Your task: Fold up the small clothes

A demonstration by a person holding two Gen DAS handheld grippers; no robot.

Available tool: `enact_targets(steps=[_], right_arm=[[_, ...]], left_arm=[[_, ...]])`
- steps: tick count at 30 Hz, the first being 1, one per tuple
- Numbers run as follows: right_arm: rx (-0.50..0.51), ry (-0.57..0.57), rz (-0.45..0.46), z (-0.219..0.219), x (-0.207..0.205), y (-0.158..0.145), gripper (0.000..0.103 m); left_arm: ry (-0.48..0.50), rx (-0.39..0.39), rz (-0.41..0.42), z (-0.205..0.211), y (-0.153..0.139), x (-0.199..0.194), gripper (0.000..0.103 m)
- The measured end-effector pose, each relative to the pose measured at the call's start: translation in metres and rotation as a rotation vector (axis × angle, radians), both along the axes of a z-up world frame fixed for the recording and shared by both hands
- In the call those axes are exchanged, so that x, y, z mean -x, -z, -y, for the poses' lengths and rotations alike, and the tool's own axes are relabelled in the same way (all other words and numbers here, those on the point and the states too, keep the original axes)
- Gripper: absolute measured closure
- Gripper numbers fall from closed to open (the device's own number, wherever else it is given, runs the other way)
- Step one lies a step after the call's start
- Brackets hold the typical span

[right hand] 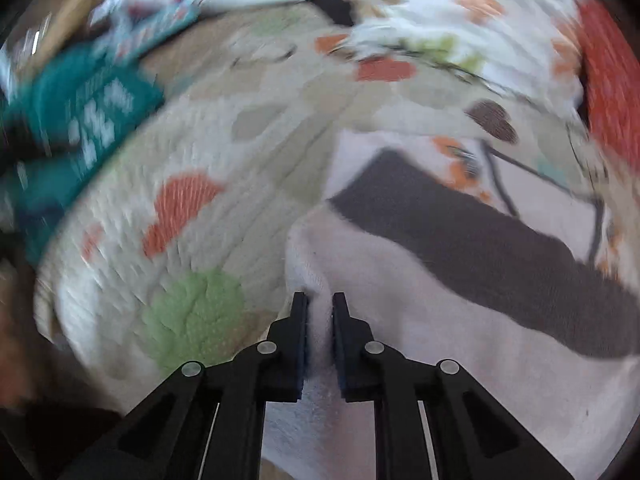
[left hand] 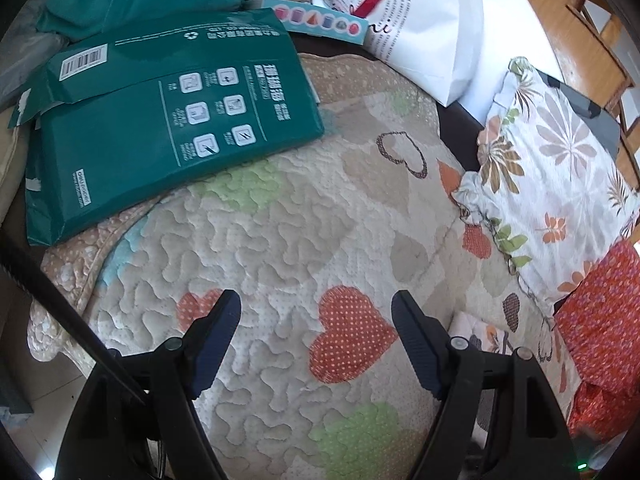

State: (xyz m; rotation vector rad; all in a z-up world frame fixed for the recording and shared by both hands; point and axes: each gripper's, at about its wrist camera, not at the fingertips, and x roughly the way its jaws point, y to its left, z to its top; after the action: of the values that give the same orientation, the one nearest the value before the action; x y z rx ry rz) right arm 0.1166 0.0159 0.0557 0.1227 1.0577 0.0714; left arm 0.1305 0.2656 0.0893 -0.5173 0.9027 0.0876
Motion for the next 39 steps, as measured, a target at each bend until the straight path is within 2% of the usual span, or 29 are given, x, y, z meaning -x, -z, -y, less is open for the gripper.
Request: enact_targets(steps=[3,5,8,10,13,15,16,21,23,26,27,29,32,34,35,36,37,38,39], right_arm=[[-0.146,0.115,0.073,0.074,0.023,-0.036,0.091],[-0.192,0.193,0.120,0.122,0.047,-0.054,0.091],[-0.220,0.343,0.192,0.206,0.108,-0.069,0.091],[-0.209,0.451,0.198,0.252,0.149,-0.063,0.091],[-0.184,0.552,0.138,0.293,0.187,-0.035,0.091],[-0.213,0.585,0.101,0.313,0.202,-0.011,0.091],[-0.265,0.599,0.108,0.322,0.211,-0.003,0.090],[-0.347,0.671,0.193,0.339,0.237,-0.018,0.085],[-0.349,0.651,0.227,0.340,0.240,-0.029,0.078],[-0.317,0.592,0.270,0.325,0.239,-0.043,0.075],[-0.303,0.571,0.288,0.318,0.239,-0.047,0.072],[-0.286,0.520,0.308,0.304,0.236,-0.052,0.053],[-0.231,0.429,0.262,0.283,0.218,-0.045,0.050],[-0.156,0.428,0.162,0.278,0.203,-0.029,0.050],[-0.103,0.449,0.090,0.279,0.198,-0.019,0.052],[-0.077,0.460,0.050,0.280,0.197,-0.013,0.060],[-0.091,0.447,0.019,0.281,0.201,-0.006,0.084],[-0.104,0.437,0.006,0.281,0.206,-0.004,0.092],[-0.128,0.428,0.006,0.283,0.214,-0.004,0.094]], left_arm=[[0.033,-0.013,-0.019,0.017,0.004,-0.002,0.026],[0.062,-0.024,-0.030,0.032,0.007,-0.002,0.026],[0.117,-0.049,-0.034,0.057,0.009,0.000,0.026],[0.171,-0.071,-0.039,0.081,0.012,0.000,0.026],[0.263,-0.081,-0.054,0.117,0.017,0.001,0.026],[0.320,-0.090,-0.059,0.141,0.020,0.004,0.026],[0.349,-0.103,-0.056,0.154,0.021,0.006,0.026],[0.458,-0.163,-0.031,0.202,0.020,0.019,0.026],[0.492,-0.172,-0.028,0.216,0.021,0.023,0.026],[0.520,-0.169,-0.029,0.228,0.022,0.026,0.026],[0.526,-0.168,-0.028,0.231,0.022,0.027,0.026],[0.536,-0.168,-0.029,0.235,0.023,0.027,0.026],[0.548,-0.167,-0.034,0.239,0.024,0.028,0.026],[0.550,-0.165,-0.035,0.240,0.023,0.029,0.026],[0.548,-0.165,-0.034,0.240,0.023,0.029,0.026],[0.548,-0.163,-0.033,0.239,0.023,0.030,0.026],[0.549,-0.159,-0.035,0.240,0.023,0.030,0.026],[0.551,-0.154,-0.036,0.239,0.022,0.031,0.026],[0.553,-0.145,-0.040,0.238,0.022,0.031,0.026]])
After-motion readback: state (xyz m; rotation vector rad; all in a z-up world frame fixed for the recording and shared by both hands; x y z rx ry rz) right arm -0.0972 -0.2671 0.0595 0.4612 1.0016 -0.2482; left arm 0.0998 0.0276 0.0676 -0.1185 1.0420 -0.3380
